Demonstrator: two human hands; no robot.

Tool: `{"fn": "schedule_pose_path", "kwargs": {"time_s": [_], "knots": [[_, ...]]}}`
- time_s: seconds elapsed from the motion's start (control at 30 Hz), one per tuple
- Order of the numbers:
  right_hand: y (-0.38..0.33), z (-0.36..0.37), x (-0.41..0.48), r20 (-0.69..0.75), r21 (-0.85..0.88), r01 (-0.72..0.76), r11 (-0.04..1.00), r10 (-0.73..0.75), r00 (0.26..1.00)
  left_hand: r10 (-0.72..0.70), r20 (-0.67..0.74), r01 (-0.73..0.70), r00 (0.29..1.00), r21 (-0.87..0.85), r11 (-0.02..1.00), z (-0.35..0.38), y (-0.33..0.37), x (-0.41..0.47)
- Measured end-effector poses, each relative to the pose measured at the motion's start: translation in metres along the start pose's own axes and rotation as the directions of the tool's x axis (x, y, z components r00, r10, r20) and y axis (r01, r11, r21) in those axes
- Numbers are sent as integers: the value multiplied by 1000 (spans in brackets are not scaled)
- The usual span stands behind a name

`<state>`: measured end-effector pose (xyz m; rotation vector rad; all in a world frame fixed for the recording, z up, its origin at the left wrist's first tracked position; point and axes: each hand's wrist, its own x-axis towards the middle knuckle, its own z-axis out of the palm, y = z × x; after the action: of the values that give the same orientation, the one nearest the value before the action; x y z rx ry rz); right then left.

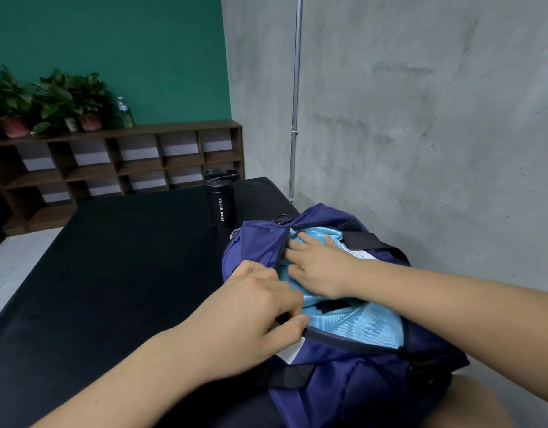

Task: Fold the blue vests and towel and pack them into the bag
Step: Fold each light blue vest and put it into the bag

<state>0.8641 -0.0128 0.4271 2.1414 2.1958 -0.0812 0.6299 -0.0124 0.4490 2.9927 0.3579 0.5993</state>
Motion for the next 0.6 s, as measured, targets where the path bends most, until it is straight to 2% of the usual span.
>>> {"fn": "schedule_pose_path", "kwargs": {"time_s": [0.1, 0.27, 0.37, 0.5, 0.6], "knots": [[12, -3, 17, 45, -4, -8, 1000, 8, 999, -3, 12, 3, 1000, -16, 1000, 3, -2, -2], [22, 4, 24, -14, 80, 57, 995, -56, 998, -56, 63, 57, 996, -17, 998, 1, -6, -2], [18, 7, 17, -26, 61, 118, 991, -117, 993, -164, 52, 162, 985, 30, 986, -6, -14, 14], [14, 8, 14, -1, 75, 134, 988, -134, 991, -358, 55, 355, 932, 64, 933, -4, -42, 66], [15, 9, 16, 10, 31, 113, 993, -113, 994, -440, 85, 428, 894, 131, 894, 9, -59, 108]]}}
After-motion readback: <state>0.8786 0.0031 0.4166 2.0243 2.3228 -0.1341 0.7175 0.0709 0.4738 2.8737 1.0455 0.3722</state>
